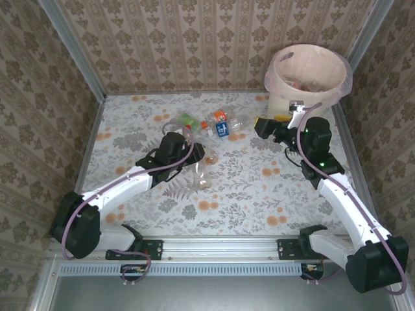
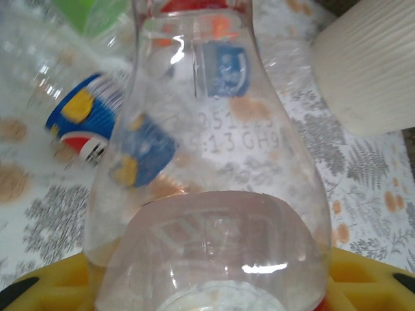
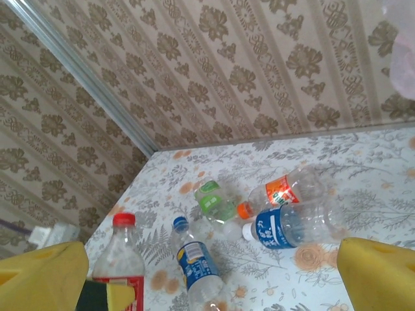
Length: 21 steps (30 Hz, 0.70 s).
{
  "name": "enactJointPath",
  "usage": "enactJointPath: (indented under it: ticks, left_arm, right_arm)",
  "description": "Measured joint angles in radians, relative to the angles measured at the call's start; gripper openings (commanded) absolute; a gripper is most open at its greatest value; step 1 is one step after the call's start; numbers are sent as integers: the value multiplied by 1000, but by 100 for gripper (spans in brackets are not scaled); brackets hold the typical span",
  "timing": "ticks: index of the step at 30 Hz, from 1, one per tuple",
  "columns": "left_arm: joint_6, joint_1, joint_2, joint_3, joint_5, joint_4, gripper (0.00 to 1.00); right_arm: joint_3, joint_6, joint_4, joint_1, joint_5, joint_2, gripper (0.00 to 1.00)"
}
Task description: Put the plastic bottles in the bin
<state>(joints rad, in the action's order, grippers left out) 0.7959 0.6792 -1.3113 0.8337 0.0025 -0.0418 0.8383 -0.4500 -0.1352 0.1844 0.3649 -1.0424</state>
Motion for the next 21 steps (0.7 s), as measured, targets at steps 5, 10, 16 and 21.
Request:
enactJointPath:
  ticks: [5,10,16,21]
  left_arm:
    - [-88,0,-7,67,33,92,48]
    - [-146,-6,-68,165,132,219,48]
    - [-177,-6,-146,264,275,341,48]
    - [-184,-6,-188,311,360,396,48]
  right_arm:
    - [0,-2,-22,34,43,-35,100]
    - [14,-2,-27,76,112,-66,99]
    - [39,-1,-27,118,219,-105,100]
    - [57,2,-26,155,288,-138,100]
